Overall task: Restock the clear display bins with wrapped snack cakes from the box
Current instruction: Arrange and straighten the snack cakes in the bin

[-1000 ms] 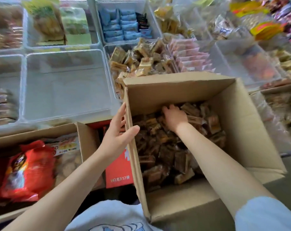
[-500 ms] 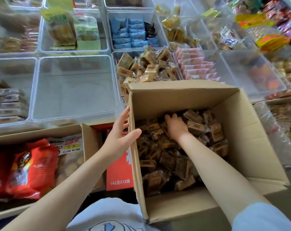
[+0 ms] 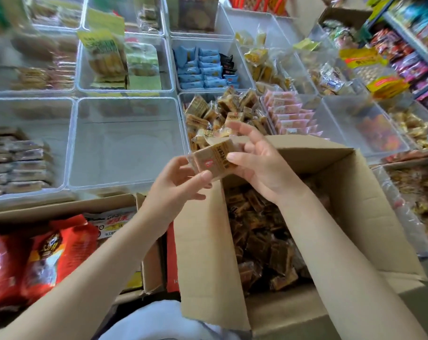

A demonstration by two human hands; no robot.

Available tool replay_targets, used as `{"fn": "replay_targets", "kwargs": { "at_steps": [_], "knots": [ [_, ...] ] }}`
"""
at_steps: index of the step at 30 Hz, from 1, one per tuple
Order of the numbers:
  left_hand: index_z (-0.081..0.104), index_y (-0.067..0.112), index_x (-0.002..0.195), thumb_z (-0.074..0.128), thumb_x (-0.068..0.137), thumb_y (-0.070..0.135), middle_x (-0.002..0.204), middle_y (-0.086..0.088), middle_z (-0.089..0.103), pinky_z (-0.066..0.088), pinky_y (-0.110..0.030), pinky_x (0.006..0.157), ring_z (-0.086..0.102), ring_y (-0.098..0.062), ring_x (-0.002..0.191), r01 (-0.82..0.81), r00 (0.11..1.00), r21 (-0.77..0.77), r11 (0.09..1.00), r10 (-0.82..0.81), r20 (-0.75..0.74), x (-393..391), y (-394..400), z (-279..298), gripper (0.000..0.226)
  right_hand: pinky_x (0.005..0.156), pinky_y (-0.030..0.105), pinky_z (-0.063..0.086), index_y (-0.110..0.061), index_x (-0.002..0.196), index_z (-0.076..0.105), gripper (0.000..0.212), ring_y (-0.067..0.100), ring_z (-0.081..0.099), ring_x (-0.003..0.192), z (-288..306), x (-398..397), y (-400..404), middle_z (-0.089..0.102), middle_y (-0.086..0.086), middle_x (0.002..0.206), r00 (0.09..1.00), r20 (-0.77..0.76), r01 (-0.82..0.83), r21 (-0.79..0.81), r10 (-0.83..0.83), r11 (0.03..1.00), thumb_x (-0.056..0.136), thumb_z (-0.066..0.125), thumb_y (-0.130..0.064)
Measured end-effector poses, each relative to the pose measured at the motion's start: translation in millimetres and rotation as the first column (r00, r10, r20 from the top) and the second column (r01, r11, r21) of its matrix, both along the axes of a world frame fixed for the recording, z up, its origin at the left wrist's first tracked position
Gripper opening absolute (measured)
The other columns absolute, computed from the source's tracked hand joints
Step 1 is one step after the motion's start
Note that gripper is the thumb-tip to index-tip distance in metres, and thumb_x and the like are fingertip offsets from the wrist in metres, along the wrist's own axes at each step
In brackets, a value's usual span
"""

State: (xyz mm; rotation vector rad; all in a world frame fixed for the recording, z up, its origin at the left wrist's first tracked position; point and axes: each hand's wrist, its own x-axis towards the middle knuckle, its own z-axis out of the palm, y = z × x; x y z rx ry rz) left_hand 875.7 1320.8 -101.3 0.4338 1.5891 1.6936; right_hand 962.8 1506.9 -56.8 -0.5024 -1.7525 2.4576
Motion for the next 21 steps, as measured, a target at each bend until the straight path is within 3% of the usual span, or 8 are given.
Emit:
{"fn": "replay_targets", "kwargs": {
  "at_steps": [2,6,9,12,15,18,21],
  "knots": [
    [0.061,0.012,0.112,0.084,0.077,0.029,0.099,-0.004,0.076,0.061,-0.035,0.074,0.074,-0.023,0.090,-0.078,0.991,0.048,0.996,0.072,0.112,-21,-14,7,0.045,0.095,0.047,0.054,-0.020,0.132,0.056,0.049,0.032,0.061,0.108,-1,-19,-25,0.058,0.019,0.112,0.999,0.024,-0.025,0.096,0.022,0.995,0.088,0.064,-0.002],
    [0.065,0.015,0.109,0.077,0.081,0.009,0.097,-0.003,0.076,0.061,-0.030,0.070,0.074,-0.021,0.089,-0.165,0.986,0.035,0.986,0.163,0.040,-69,-64,1,0.031,0.085,0.035,0.055,-0.014,0.103,0.063,0.019,0.020,0.064,0.093,-8,-60,-68,0.064,0.006,0.098,0.987,0.150,-0.122,0.442,0.061,0.889,0.087,0.072,-0.014],
    [0.068,0.019,0.109,0.086,0.071,0.009,0.098,-0.001,0.076,0.061,-0.031,0.072,0.073,-0.019,0.091,-0.180,0.983,0.014,0.984,0.180,-0.034,-102,-109,-8,0.043,0.084,0.033,0.055,-0.014,0.094,0.065,0.015,0.008,0.065,0.083,-24,-97,-104,0.069,-0.003,0.089,0.943,0.303,-0.308,0.637,0.138,0.707,0.087,0.075,-0.022],
    [0.069,0.026,0.111,0.077,0.073,0.018,0.104,0.002,0.076,0.058,-0.033,0.085,0.070,-0.016,0.100,-0.195,0.966,-0.052,0.979,0.183,-0.182,-127,-148,-26,0.040,0.078,0.028,0.054,-0.018,0.088,0.065,0.014,0.004,0.063,0.077,-45,-135,-141,0.067,-0.010,0.082,0.933,0.307,-0.351,0.665,0.187,0.659,0.084,0.079,-0.019],
    [0.065,0.024,0.124,0.076,0.083,0.023,0.119,0.005,0.069,0.053,-0.034,0.096,0.064,-0.010,0.112,-0.339,0.893,-0.204,0.919,0.246,-0.377,-157,-203,-60,0.043,0.077,0.023,0.053,-0.028,0.090,0.059,0.025,0.002,0.064,0.082,-65,-183,-187,0.066,-0.015,0.087,0.947,0.257,-0.319,0.732,0.190,0.601,0.082,0.080,-0.016],
    [0.056,0.009,0.138,0.069,0.088,0.026,0.137,-0.009,0.058,0.037,-0.037,0.112,0.051,-0.026,0.130,-0.458,0.776,-0.492,0.741,0.062,-0.628,-180,-262,-97,0.054,0.074,0.015,0.048,-0.023,0.103,0.061,0.031,0.000,0.062,0.083,-81,-225,-224,0.066,-0.016,0.090,0.973,0.192,-0.231,0.800,0.128,0.554,0.080,0.081,-0.019],
    [0.051,0.006,0.143,0.065,0.083,0.029,0.148,-0.016,0.049,0.028,-0.047,0.117,0.040,-0.032,0.142,-0.465,0.705,-0.641,0.611,-0.183,-0.686,-189,-303,-122,0.066,0.075,0.016,0.046,-0.021,0.112,0.061,0.036,0.005,0.062,0.085,-96,-262,-255,0.068,-0.012,0.097,0.974,0.175,-0.223,0.861,0.146,0.457,0.081,0.080,-0.020]
  ]
}}
